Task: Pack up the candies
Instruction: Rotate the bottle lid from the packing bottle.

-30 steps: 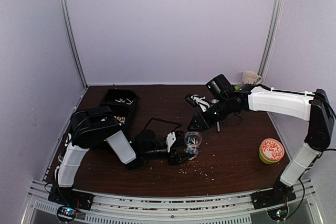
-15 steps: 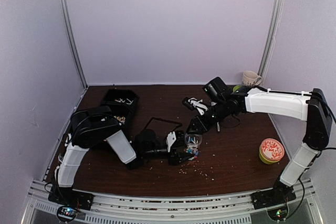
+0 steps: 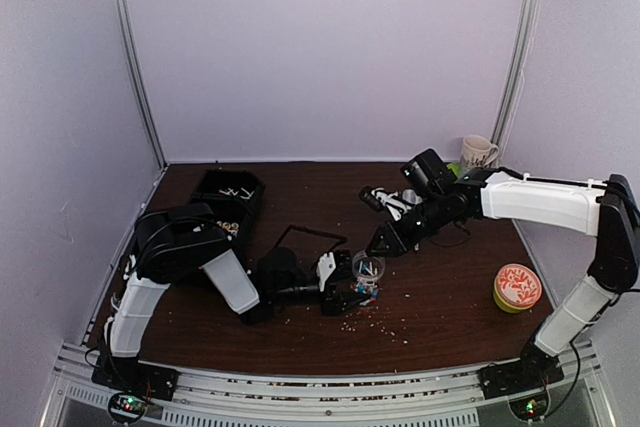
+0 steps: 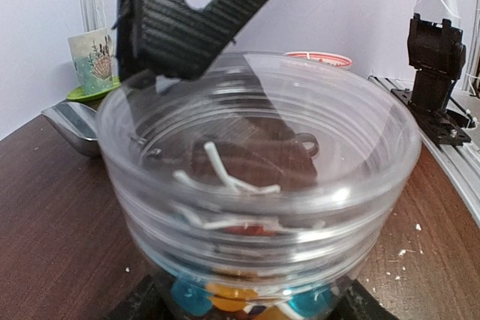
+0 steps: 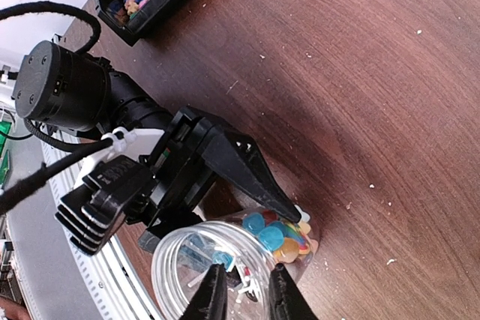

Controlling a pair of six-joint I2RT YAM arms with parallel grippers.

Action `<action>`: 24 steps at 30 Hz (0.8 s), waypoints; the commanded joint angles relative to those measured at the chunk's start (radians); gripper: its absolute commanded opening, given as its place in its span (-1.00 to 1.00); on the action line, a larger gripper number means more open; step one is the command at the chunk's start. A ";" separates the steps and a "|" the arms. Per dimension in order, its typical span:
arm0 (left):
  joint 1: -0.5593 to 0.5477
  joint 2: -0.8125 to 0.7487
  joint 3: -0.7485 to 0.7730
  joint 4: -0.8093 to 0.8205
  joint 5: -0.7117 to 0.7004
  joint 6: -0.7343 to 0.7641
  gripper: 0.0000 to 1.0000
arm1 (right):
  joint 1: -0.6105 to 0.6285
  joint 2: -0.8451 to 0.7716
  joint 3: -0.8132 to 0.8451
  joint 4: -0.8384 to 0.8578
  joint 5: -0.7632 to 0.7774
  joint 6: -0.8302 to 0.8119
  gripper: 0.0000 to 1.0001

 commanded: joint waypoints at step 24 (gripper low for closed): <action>0.025 0.025 -0.040 0.043 -0.123 -0.017 -0.07 | -0.022 -0.094 -0.131 -0.090 -0.039 0.031 -0.89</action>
